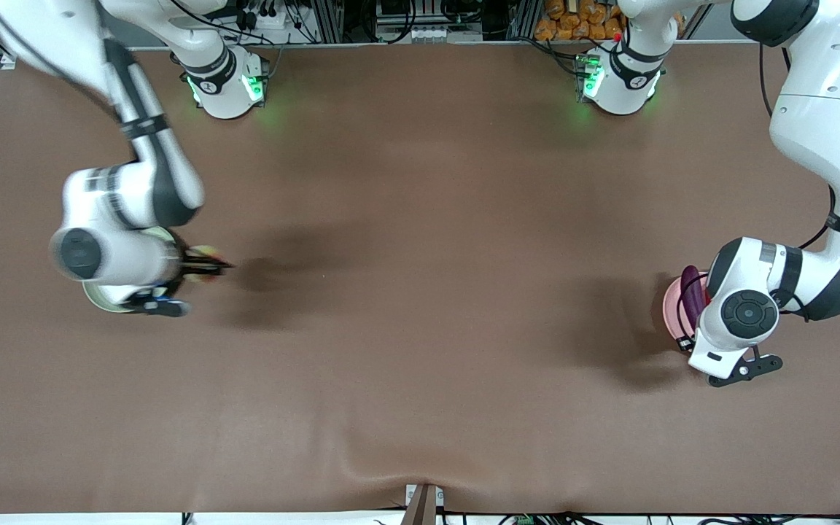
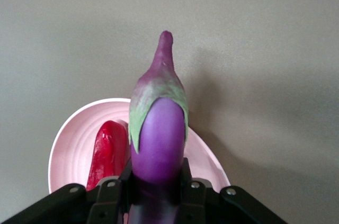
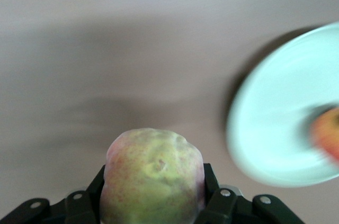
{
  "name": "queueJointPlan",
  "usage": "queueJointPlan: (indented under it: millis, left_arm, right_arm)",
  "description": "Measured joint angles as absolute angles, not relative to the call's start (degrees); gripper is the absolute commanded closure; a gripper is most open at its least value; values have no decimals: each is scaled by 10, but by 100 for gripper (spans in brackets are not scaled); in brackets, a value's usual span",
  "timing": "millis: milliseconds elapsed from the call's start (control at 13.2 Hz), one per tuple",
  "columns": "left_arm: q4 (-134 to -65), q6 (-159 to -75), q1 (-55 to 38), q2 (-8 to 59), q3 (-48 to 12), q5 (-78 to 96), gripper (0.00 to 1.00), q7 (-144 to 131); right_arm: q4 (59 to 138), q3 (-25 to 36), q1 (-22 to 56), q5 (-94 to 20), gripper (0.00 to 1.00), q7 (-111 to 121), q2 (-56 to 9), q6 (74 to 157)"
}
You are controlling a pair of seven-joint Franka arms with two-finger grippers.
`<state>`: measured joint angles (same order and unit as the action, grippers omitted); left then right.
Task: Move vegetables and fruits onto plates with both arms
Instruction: 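Carry the peach to the green plate while the left gripper lowers the eggplant, then open both grippers and draw both arms back from the plates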
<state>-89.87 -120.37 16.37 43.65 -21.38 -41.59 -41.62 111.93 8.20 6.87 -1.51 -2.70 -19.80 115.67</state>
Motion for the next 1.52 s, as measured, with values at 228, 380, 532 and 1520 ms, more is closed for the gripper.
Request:
queueJointPlan:
  millis: [228, 380, 532, 1520]
  left_arm:
    - [-899, -1205, 161, 439, -214, -417, 0, -416]
    - [-898, -1205, 159, 439, -214, -418, 0, -416]
    - [-898, -1205, 159, 439, -214, -418, 0, -416]
    - [-878, -1045, 159, 316, -300, -364, 0, -417]
  right_arm:
    - [1139, 158, 51, -23, 100, 106, -200, 1200]
    - [1156, 170, 50, -56, 100, 146, -212, 1249]
    - [1174, 169, 52, -114, 100, 176, -235, 1287]
    - [1132, 204, 55, -144, 0, 266, -243, 1174]
